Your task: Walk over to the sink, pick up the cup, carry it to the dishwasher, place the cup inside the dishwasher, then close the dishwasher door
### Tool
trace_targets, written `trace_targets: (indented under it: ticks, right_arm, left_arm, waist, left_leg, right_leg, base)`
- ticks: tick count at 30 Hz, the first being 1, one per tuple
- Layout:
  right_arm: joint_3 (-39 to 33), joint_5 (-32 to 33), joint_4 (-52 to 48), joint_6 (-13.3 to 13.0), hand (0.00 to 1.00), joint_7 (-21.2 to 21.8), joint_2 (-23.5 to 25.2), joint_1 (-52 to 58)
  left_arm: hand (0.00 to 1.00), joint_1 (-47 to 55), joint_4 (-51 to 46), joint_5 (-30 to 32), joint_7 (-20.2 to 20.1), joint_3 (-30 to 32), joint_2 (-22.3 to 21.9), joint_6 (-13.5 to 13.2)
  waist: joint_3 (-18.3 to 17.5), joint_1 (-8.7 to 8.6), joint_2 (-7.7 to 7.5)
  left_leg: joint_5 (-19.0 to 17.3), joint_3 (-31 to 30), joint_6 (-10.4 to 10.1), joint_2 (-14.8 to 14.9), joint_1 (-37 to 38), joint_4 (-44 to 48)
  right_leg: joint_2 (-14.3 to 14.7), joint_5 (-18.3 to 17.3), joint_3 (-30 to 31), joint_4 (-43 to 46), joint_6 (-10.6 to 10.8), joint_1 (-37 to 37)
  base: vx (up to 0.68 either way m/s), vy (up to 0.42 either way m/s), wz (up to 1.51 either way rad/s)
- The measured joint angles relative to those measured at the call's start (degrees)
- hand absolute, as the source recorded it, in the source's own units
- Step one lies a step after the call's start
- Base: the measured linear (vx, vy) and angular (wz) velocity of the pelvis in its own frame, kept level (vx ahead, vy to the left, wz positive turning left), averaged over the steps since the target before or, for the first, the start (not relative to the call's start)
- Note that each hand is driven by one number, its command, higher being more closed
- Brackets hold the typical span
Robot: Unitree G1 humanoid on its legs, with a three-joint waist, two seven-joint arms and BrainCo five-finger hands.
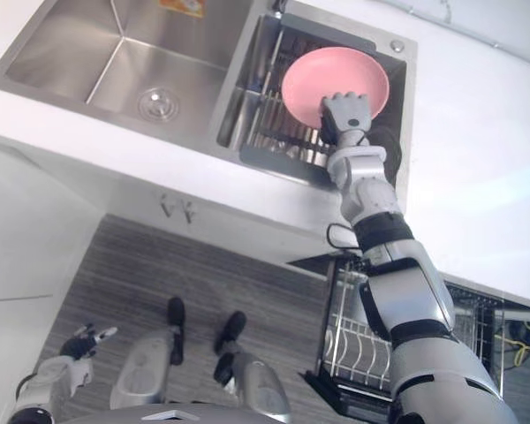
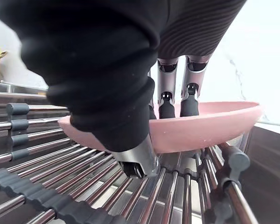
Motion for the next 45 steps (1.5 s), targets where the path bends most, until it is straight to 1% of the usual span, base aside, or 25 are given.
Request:
trace_targets:
  ticks: [4,14,16,18,21,23,25,27,30,31,33,34,35,36,37,38,39,40,41,42,43,44,45]
  right_arm:
    - [-1.23,0.01,-0.23,-0.18,1.00,-1.77,0.10,0.97]
    - [-3.83,1.26,-4.63,-0.25,1.00,-1.82,0.14,4.07]
    - [-3.87,1.43,-4.63,-0.27,1.00,-1.88,0.17,4.62]
    - [-5.03,2.80,-4.72,-0.43,1.00,-2.94,0.24,5.88]
    - [-6.90,3.78,-5.48,-0.53,1.00,-3.62,0.34,7.08]
    - [-9.10,5.55,-9.22,-0.50,1.00,-3.97,0.33,9.22]
    - [-10.14,6.16,-9.60,-0.70,1.00,-4.05,0.36,9.61]
    - [-12.54,7.37,-11.26,-0.50,1.00,-4.06,0.33,11.38]
    - [-13.74,8.09,-13.63,-0.84,1.00,-4.06,0.32,13.17]
    - [-15.24,8.15,-16.12,-1.60,1.00,-4.07,0.30,14.86]
    - [-15.89,8.37,-17.29,-1.78,1.00,-4.07,0.17,15.95]
    - [-16.97,9.38,-18.73,-1.94,1.00,-4.09,0.09,17.18]
    - [-18.40,10.03,-21.11,-1.88,1.00,-4.17,-0.19,19.43]
    - [-19.47,10.33,-22.49,-1.76,1.00,-4.18,-0.30,20.62]
    - [-20.03,10.38,-23.18,-1.54,1.00,-4.23,-0.41,21.16]
    - [-20.72,10.40,-23.96,-1.17,1.00,-4.21,-0.93,22.22]
    - [-21.78,10.41,-24.73,-0.90,1.00,-4.20,-0.98,23.07]
    - [-21.80,10.42,-24.72,-0.54,1.00,-4.17,-0.97,23.21]
    - [-21.75,10.42,-24.71,-0.35,1.00,-4.19,-0.90,23.42]
    - [-21.63,10.42,-24.71,-0.83,1.00,-4.27,-0.84,23.42]
    - [-21.55,10.39,-24.69,-1.29,1.00,-4.33,-0.80,23.39]
    - [-21.10,10.37,-24.65,-1.83,1.00,-4.35,-0.57,23.33]
    - [-21.05,10.35,-24.65,-1.92,1.00,-4.35,-0.06,23.32]
  left_arm:
    - [0.00,0.00,-0.01,0.01,0.45,0.00,-0.02,-0.63]
    - [0.00,1.04,0.24,0.04,0.50,0.04,-0.09,-1.53]
    - [0.00,1.21,0.26,0.06,0.50,0.05,-0.09,-1.56]
    - [0.00,1.21,0.41,0.14,0.51,0.04,-0.14,-1.86]
    - [0.00,1.90,0.78,0.74,0.68,0.08,-0.21,-2.13]
    - [0.00,2.51,1.01,1.27,0.83,0.09,-0.30,-2.17]
    - [0.00,2.91,1.33,1.30,0.84,0.08,-0.47,-2.18]
    - [0.00,3.39,1.33,1.62,0.82,0.03,-0.77,-2.24]
    - [0.00,4.65,1.33,4.10,0.77,-0.07,-1.40,-2.58]
    - [0.00,5.22,1.33,5.57,0.73,-0.17,-1.74,-2.62]
    - [0.00,5.53,1.34,5.74,0.69,-0.59,-1.77,-2.61]
    - [0.00,5.57,1.35,5.74,0.58,-1.10,-1.77,-2.57]
    - [0.00,5.47,1.35,5.75,0.33,-1.86,-1.79,-2.56]
    - [0.00,5.26,1.33,5.92,-0.13,-2.29,-1.80,-2.55]
    - [0.00,5.05,1.33,6.43,-0.50,-2.33,-1.84,-2.54]
    - [0.00,4.55,1.37,7.85,-1.19,-2.65,-1.84,-2.53]
    - [0.00,3.88,1.43,8.37,-1.84,-2.85,-1.83,-2.51]
    - [0.00,3.54,1.62,9.05,-1.90,-2.85,-1.81,-2.49]
    - [0.00,2.80,2.04,9.06,-1.78,-2.81,-1.96,-2.16]
    - [0.00,2.19,2.43,8.94,-1.64,-2.84,-2.46,-2.12]
    - [0.00,2.06,2.43,8.78,-1.51,-2.86,-2.49,-2.15]
    - [0.00,2.09,2.77,7.60,-1.10,-2.83,-2.53,-2.20]
    - [0.00,2.06,3.46,7.17,-0.31,-2.77,-2.44,-2.38]
  waist:
    - [-0.02,-0.04,-0.01]
    - [-0.20,-0.37,-0.18]
    - [-1.32,-0.43,-0.49]
    - [-2.60,-0.49,-0.98]
    - [-3.45,-0.70,-1.34]
    - [-3.97,-1.15,-1.44]
    - [-3.99,-1.55,-1.43]
    - [-4.76,-1.81,-1.47]
    - [-5.49,-2.48,-1.44]
    - [-5.56,-3.34,-1.38]
    - [-5.60,-3.88,-1.42]
    - [-5.67,-4.42,-1.35]
    - [-6.49,-5.39,-1.29]
    - [-6.77,-6.12,-1.19]
    - [-6.79,-6.50,-1.14]
    - [-6.80,-7.28,-1.13]
    - [-6.78,-8.04,-1.05]
    - [-6.77,-8.38,-1.03]
    - [-6.77,-8.08,-0.99]
    - [-6.66,-6.80,-0.70]
    - [-6.56,-6.23,-0.55]
    - [-6.50,-5.69,-0.40]
    - [-6.34,-5.73,-0.16]
  left_leg:
    - [0.02,0.11,-0.03,0.00,0.29,-0.09]
    - [0.32,0.72,-0.28,-0.07,3.14,-1.61]
    - [0.34,0.74,-0.31,-0.08,3.32,-1.89]
    - [0.34,0.72,-0.35,-0.08,3.65,-2.10]
    - [0.53,0.90,-0.46,-0.15,4.99,-3.12]
    - [0.68,1.06,-0.70,-0.22,5.60,-3.89]
    - [0.62,1.29,-0.72,-0.21,6.28,-3.94]
    - [0.54,1.58,-0.71,-0.19,6.44,-3.92]
    - [0.28,3.71,-0.39,-0.02,7.37,-3.59]
    - [-0.44,5.22,-0.54,0.50,7.69,-2.69]
    - [-1.47,6.45,-0.64,1.02,7.72,-1.44]
    - [-2.33,7.28,-0.89,1.38,7.53,-0.34]
    - [-3.29,8.47,-0.85,1.97,6.31,1.29]
    - [-3.58,9.14,-0.73,2.28,5.48,2.06]
    - [-3.75,9.62,-0.80,2.43,4.94,2.49]
    - [-3.76,11.06,-0.77,2.73,4.15,2.70]
    - [-3.60,12.69,-0.24,3.39,2.97,3.25]
    - [-3.46,13.96,0.13,3.94,2.63,3.48]
    - [-3.43,17.58,0.77,5.23,2.23,3.90]
    - [-3.48,21.42,0.84,6.95,2.48,4.12]
    - [-3.43,23.42,0.79,7.87,2.74,4.22]
    - [-3.49,26.67,0.88,9.89,3.01,5.48]
    - [-3.84,28.38,1.19,12.29,2.85,8.06]
  right_leg:
    - [0.00,0.01,0.09,-0.01,0.00,0.19]
    - [0.07,0.04,0.63,-0.24,0.05,2.13]
    - [0.13,0.04,0.73,-0.41,0.05,2.27]
    - [0.20,0.05,0.81,-0.45,0.06,2.53]
    - [0.22,0.22,1.61,-0.43,0.31,3.18]
    - [0.22,0.34,1.97,-0.35,0.48,3.32]
    - [0.22,0.34,2.22,-0.34,0.48,3.85]
    - [0.26,0.34,2.67,-0.37,0.48,3.89]
    - [0.28,0.35,5.42,-0.42,0.47,3.88]
    - [0.58,0.87,7.11,-0.45,0.61,3.74]
    - [0.84,1.04,8.59,-0.45,0.61,3.63]
    - [1.00,1.10,9.63,-0.45,0.55,3.47]
    - [1.24,1.53,11.07,-0.50,0.46,2.18]
    - [1.35,1.95,11.70,-0.50,0.53,1.25]
    - [1.43,2.29,12.29,-0.44,0.59,0.58]
    - [1.68,3.45,13.92,-0.46,1.19,-1.10]
    - [2.09,4.95,14.97,-0.61,2.11,-3.00]
    - [2.31,5.67,14.97,-0.99,2.97,-3.80]
    - [2.19,5.78,11.66,-0.92,2.70,-5.19]
    - [0.16,3.18,2.09,3.48,-0.10,-7.17]
    - [-1.34,1.93,-2.63,6.00,-1.09,-7.86]
    - [-5.64,0.16,-11.11,11.83,-2.64,-8.32]
    - [-9.83,-1.57,-16.70,17.00,-4.61,-7.94]
  base:
    - [0.03,0.044,-0.01]
    - [0.03,0.042,-0.03]
    - [0.03,0.037,-0.01]
    - [0.05,0.043,0.01]
    - [0.02,0.045,-0.05]
    - [0.02,0.050,-0.05]
    - [0.02,0.044,-0.05]
    - [0.01,0.042,-0.10]
    - [0.01,0.048,-0.40]
    - [-0.01,0.034,-0.48]
    - [-0.01,0.027,-0.46]
    - [-0.04,0.043,-0.56]
    - [-0.04,0.046,-0.57]
    - [-0.03,0.042,-0.50]
    - [-0.04,0.061,-0.52]
    - [-0.05,0.065,-0.70]
    - [-0.07,0.068,-0.77]
    - [-0.10,0.040,-0.97]
    - [-0.13,0.047,-1.39]
    - [-0.12,0.043,-1.58]
    - [-0.07,0.016,-1.77]
    - [-0.02,-0.069,-1.47]
    - [-0.01,-0.126,-1.30]
